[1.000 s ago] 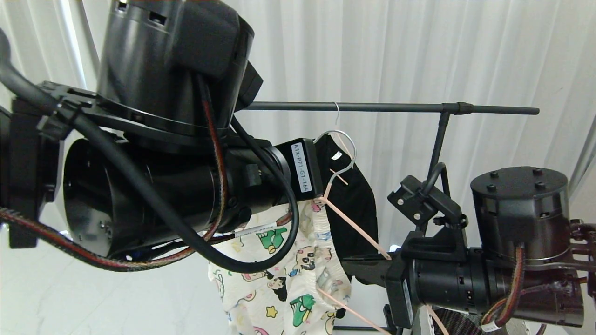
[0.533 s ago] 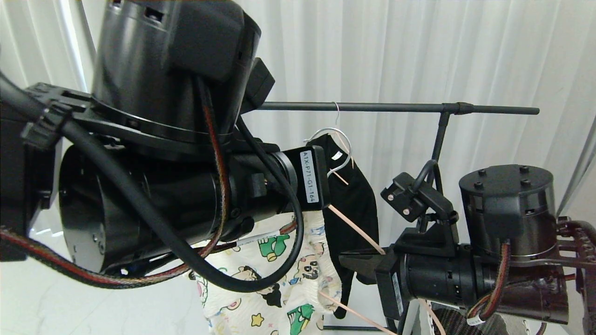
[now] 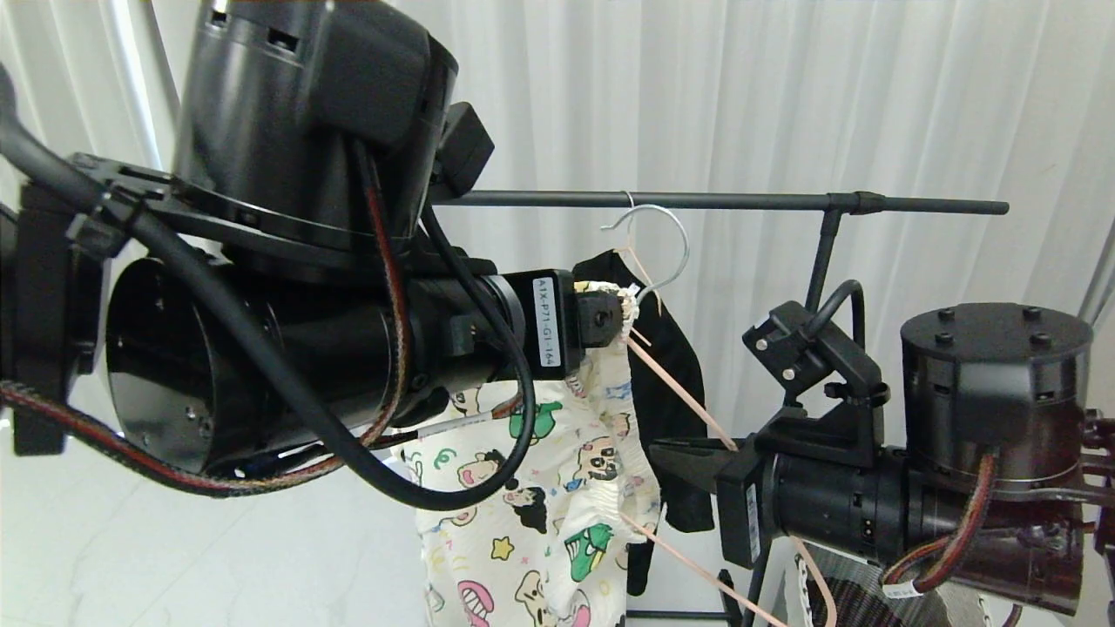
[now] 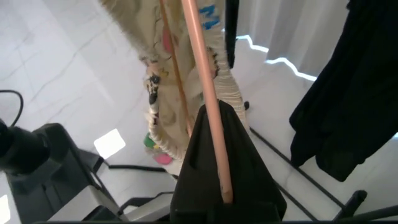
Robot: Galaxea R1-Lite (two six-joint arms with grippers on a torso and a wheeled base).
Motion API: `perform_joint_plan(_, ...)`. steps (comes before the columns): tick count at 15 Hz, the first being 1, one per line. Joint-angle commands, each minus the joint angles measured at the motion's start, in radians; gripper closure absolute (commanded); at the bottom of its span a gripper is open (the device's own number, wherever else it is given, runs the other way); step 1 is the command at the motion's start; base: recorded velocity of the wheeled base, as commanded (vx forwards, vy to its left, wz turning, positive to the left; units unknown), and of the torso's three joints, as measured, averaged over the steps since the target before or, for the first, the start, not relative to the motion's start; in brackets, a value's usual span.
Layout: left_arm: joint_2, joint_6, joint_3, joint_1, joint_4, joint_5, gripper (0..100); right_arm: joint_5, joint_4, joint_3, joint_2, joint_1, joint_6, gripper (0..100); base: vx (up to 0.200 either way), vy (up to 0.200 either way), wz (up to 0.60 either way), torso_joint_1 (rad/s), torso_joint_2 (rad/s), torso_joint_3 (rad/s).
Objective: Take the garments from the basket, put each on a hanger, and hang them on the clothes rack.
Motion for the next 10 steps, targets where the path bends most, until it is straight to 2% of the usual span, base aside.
perform_joint_plan(1, -0.016, -0.001, -0.002, 0.007, 0.0, -0.001, 0, -0.019, -0.026, 0.027, -0.008, 0.0, 0.0, 100, 0.0, 0.0, 0.0, 0.0, 0.0, 0.0)
perform_joint_plan(5, -0.022, 0.004, 0.003, 0.034, 0.0, 0.001, 0, -0.04, -0.057, 0.062, -0.029, 0.0, -0.001, 100, 0.0, 0.0, 0.0, 0.0, 0.0, 0.0)
perform_joint_plan(8, -0.005, 0.048, -0.003, 0.045, -0.001, 0.002, 0, -0.04, -0.057, 0.06, -0.043, 0.005, -0.008, 100, 0.0, 0.0, 0.0, 0.0, 0.0, 0.0)
perform_joint_plan(10, 0.014, 0.052, -0.019, 0.039, -0.001, 0.016, 0, -0.042, -0.057, 0.057, -0.043, 0.008, -0.008, 100, 0.0, 0.0, 0.0, 0.0, 0.0, 0.0)
